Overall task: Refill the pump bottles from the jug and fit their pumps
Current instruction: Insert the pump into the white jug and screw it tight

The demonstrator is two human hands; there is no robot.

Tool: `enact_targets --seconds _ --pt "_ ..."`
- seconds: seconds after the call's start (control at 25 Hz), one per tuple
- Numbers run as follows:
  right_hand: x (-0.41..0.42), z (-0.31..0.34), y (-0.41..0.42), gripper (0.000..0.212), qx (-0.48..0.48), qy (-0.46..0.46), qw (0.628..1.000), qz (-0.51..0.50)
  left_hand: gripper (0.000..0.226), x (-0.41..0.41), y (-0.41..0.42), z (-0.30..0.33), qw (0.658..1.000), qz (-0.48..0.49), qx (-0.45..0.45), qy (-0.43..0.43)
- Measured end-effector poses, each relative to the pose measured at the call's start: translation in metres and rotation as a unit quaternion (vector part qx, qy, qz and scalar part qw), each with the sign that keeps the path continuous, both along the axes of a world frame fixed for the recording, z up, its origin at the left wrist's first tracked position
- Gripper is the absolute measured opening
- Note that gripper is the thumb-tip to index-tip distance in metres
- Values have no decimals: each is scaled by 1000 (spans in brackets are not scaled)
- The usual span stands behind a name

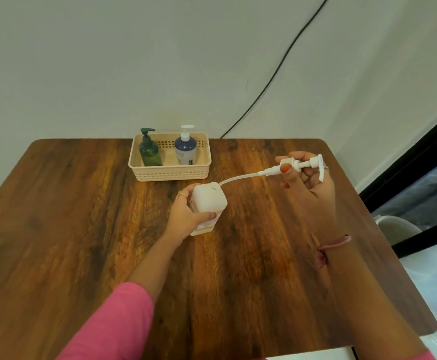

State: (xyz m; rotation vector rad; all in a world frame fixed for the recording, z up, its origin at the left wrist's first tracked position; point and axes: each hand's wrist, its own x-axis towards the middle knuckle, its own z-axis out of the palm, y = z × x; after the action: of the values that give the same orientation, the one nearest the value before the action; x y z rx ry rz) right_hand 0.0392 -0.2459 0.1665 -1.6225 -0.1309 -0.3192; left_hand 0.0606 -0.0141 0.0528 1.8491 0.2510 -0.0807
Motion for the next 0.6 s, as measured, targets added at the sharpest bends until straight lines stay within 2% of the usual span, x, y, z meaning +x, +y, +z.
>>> enact_targets --seconds 0.28,0.6 --pt "11 9 30 24 -39 7 997 67 86 -1 20 25 999 -9 43 -28" --pt "41 9 64 30 -177 6 977 117 80 0 32 51 996 -62 42 -46"
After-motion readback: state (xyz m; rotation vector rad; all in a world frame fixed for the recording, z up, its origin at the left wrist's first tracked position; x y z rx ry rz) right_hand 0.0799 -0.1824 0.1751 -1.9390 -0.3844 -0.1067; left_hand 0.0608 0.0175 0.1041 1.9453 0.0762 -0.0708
